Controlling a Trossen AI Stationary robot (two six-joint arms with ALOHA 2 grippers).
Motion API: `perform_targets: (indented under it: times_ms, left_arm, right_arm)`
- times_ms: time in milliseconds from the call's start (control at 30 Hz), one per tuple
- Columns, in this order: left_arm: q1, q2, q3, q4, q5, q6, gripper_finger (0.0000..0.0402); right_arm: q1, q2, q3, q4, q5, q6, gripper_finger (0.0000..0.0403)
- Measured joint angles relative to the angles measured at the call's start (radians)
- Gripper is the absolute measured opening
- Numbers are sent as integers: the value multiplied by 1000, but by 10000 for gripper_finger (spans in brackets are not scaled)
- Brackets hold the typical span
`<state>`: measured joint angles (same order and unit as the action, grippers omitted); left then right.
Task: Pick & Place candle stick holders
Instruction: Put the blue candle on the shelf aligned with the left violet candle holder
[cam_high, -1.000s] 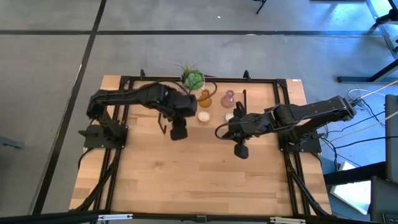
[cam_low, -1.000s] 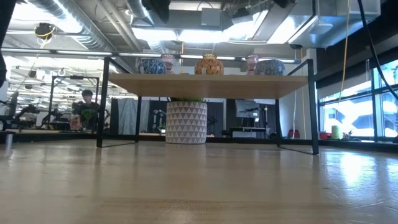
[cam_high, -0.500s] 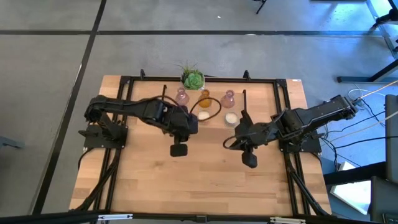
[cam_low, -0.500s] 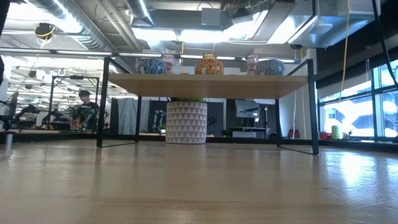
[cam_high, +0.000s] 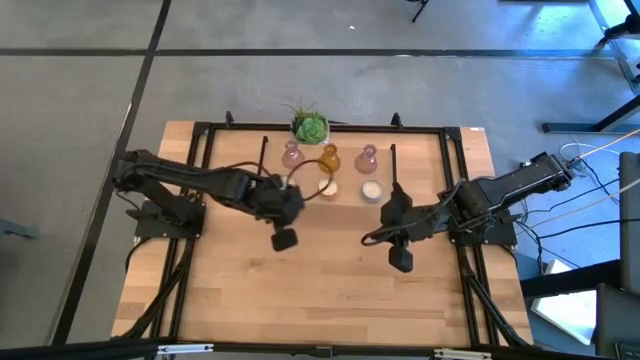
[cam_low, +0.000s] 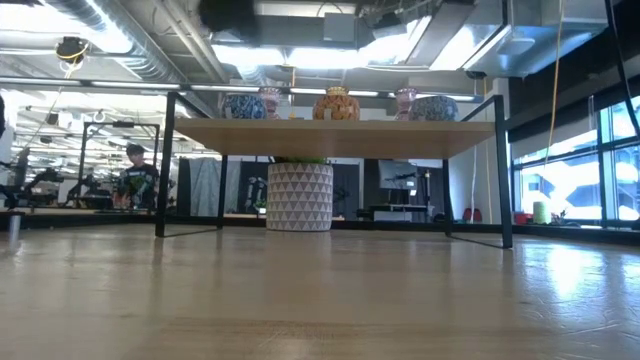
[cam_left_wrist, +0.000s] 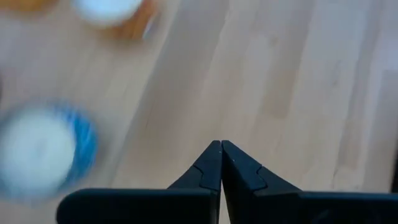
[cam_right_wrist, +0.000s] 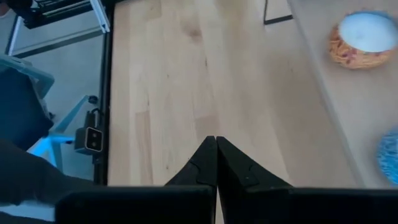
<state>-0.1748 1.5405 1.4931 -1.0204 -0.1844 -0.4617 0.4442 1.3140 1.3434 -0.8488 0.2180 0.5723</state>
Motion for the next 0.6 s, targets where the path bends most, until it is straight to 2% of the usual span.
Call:
perform_targets:
  times_ms: [167,300,433,600]
  left_arm:
    - [0,-151,-234,50,-18,-103,2]
    - [8,-251,-382,114,-84,-156,2]
    - [51,-295,-451,123,-137,-180,2]
    - [97,-302,-453,127,-183,-126,2]
  right_arm:
    - [0,-7,0,-13,32,-7,0]
    - [0,-8,0,-12,44,-21,0]
    - [0,-8,0,-3,48,-30,0]
    - [0,-8,0,2,51,-27,0]
